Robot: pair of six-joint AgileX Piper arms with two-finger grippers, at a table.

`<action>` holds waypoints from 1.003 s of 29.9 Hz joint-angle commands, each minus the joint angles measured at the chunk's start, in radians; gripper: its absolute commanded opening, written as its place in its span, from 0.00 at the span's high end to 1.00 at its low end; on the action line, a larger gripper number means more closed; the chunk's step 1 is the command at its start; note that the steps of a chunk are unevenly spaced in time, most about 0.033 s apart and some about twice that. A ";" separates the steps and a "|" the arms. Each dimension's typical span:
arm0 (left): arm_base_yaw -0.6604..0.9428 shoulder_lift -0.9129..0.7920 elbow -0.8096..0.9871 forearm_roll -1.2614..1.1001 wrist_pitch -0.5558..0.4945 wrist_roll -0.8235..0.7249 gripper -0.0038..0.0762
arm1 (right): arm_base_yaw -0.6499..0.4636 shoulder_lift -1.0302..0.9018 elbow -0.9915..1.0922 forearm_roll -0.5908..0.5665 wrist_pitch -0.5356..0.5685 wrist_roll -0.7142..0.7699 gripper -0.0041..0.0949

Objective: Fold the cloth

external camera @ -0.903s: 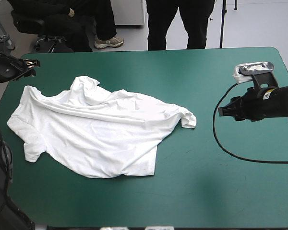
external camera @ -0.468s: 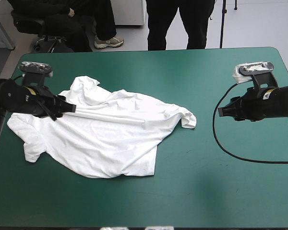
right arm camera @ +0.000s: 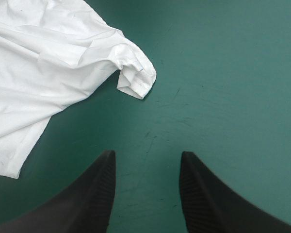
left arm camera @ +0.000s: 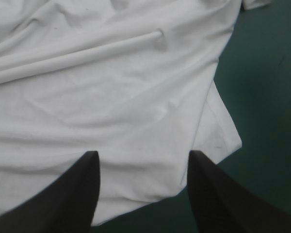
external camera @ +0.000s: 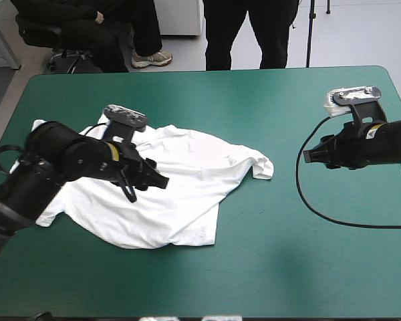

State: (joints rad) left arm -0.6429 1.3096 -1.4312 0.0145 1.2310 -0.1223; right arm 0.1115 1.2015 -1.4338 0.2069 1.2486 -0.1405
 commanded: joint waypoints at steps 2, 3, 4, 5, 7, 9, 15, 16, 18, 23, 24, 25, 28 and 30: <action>-0.126 0.085 -0.020 0.083 0.045 -0.021 0.46 | -0.009 -0.023 -0.024 0.018 -0.001 0.000 0.55; -0.151 0.112 -0.020 0.085 0.043 -0.021 0.45 | -0.009 -0.023 -0.024 0.018 -0.001 0.000 0.55; -0.175 0.133 -0.020 0.085 0.041 -0.023 0.44 | -0.009 -0.023 -0.024 0.018 -0.001 0.000 0.55; -0.199 0.160 -0.020 0.078 0.041 -0.023 0.41 | -0.009 -0.023 -0.024 0.018 -0.001 0.000 0.55; -0.242 0.205 -0.020 0.068 0.041 -0.019 0.37 | -0.009 -0.023 -0.024 0.016 -0.001 0.000 0.55; -0.286 0.249 -0.020 0.053 0.031 -0.019 0.35 | -0.009 -0.023 -0.024 0.014 -0.001 0.000 0.55; -0.356 0.330 -0.019 0.003 -0.032 -0.017 0.36 | -0.009 -0.023 -0.024 0.013 -0.001 0.000 0.55; -0.356 0.336 -0.017 -0.006 -0.040 -0.014 0.36 | -0.009 -0.023 -0.024 0.013 -0.001 0.000 0.55; -0.356 0.350 -0.001 -0.006 -0.057 -0.013 0.36 | -0.009 -0.023 -0.024 0.013 -0.001 0.001 0.55; -0.356 0.374 0.064 -0.006 -0.087 0.013 0.36 | -0.009 -0.023 -0.024 0.013 -0.001 0.004 0.55; -0.356 0.381 0.079 -0.004 -0.092 0.016 0.36 | -0.009 -0.023 -0.024 0.013 -0.001 0.004 0.55; -0.356 0.390 0.092 -0.004 -0.106 0.017 0.36 | -0.009 -0.021 -0.024 0.013 -0.001 0.004 0.55; -0.356 0.414 0.118 -0.004 -0.149 0.027 0.36 | -0.009 -0.021 -0.024 0.016 -0.001 0.004 0.55; -0.356 0.432 0.128 -0.004 -0.176 0.040 0.36 | -0.009 -0.021 -0.024 0.017 -0.001 0.004 0.55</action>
State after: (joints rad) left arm -0.9939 1.7644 -1.2957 0.0182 1.0993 -0.0959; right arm 0.1115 1.2015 -1.4338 0.2077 1.2486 -0.1354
